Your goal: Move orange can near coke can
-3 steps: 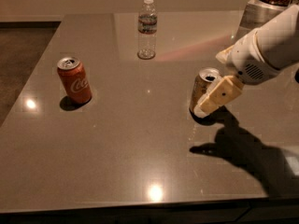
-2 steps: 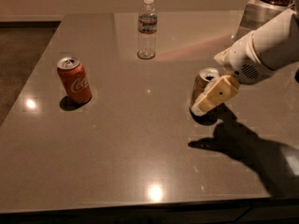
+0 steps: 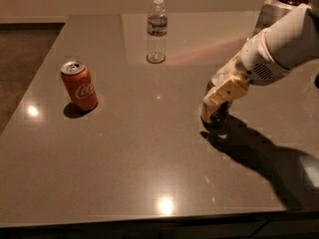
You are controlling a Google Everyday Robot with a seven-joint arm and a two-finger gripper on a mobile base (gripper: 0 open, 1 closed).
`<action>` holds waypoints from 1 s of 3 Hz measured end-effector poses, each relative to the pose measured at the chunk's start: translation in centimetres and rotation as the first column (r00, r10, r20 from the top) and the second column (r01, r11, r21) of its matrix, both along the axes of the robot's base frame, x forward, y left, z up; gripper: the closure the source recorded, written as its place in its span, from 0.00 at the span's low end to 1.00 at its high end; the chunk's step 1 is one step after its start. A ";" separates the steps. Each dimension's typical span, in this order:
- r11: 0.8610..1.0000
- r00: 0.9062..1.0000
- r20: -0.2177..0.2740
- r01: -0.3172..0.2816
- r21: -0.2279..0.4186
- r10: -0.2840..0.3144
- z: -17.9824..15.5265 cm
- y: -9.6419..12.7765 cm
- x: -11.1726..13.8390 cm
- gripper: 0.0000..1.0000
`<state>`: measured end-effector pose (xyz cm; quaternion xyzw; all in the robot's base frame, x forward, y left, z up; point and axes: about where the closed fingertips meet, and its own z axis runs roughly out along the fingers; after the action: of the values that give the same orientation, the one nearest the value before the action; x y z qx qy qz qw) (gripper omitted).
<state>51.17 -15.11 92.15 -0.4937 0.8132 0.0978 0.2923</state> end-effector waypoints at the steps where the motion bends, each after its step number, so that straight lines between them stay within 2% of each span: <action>1: 0.999 0.999 0.000 -0.049 0.006 0.049 1.0 2.5 -0.1 0.72; 2: 0.992 0.993 0.005 -0.120 0.026 0.120 1.8 5.9 -0.1 0.95; 3: 0.975 0.976 0.008 -0.218 0.047 0.218 2.1 11.8 1.0 1.00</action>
Offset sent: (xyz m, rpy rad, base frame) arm 0.0003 0.0980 0.0273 0.0528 -0.0083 0.2021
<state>52.18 -3.29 94.28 -0.5732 0.7510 0.1479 0.2926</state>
